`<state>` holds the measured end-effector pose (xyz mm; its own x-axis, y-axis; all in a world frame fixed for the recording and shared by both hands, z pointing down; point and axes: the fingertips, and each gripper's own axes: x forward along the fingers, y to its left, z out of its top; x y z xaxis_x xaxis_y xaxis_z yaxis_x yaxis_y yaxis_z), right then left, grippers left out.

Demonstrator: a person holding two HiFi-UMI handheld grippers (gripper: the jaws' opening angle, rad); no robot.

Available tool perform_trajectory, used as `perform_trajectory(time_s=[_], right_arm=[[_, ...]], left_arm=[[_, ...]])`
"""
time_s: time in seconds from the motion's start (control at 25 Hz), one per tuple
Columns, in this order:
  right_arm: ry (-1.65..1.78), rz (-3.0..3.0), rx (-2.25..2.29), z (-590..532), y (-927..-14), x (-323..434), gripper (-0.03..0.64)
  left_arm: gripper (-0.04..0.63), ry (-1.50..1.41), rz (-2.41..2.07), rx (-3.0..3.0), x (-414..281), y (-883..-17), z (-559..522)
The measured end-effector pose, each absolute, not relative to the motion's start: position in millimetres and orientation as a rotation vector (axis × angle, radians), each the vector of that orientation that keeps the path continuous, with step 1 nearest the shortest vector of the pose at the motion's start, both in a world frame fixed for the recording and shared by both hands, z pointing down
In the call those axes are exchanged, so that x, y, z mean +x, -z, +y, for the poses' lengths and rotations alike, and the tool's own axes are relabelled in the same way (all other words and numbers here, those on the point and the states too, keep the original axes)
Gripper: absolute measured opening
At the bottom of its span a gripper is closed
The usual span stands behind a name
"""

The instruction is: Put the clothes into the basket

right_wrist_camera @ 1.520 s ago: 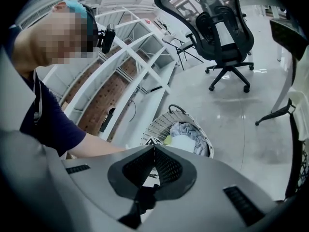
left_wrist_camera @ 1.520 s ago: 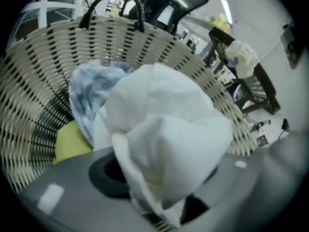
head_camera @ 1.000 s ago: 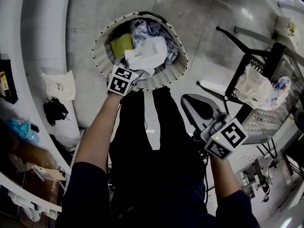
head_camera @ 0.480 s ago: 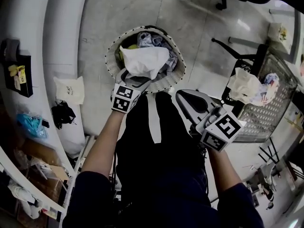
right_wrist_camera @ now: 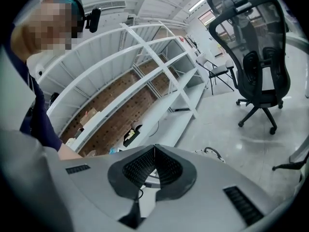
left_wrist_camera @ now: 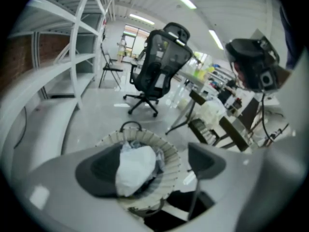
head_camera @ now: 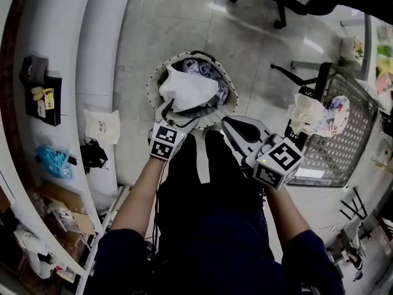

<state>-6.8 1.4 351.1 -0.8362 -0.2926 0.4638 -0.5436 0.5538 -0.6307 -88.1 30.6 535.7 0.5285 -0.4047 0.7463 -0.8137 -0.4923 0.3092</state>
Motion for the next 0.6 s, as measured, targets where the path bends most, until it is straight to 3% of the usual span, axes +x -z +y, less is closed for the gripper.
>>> perform_trajectory(time_s=[0.4, 0.6], right_arm=[[-1.027, -2.561, 0.674, -13.6, -306.6, -4.4, 0.008], [-0.954, -2.609, 0.672, -26.6, -276.3, -1.9, 0.008]], left_arm=[[0.416, -0.702, -1.097, 2.187, -86.1, -430.7, 20.5], [0.229, -0.634, -1.132, 2.304, -86.1, -354.4, 10.7]])
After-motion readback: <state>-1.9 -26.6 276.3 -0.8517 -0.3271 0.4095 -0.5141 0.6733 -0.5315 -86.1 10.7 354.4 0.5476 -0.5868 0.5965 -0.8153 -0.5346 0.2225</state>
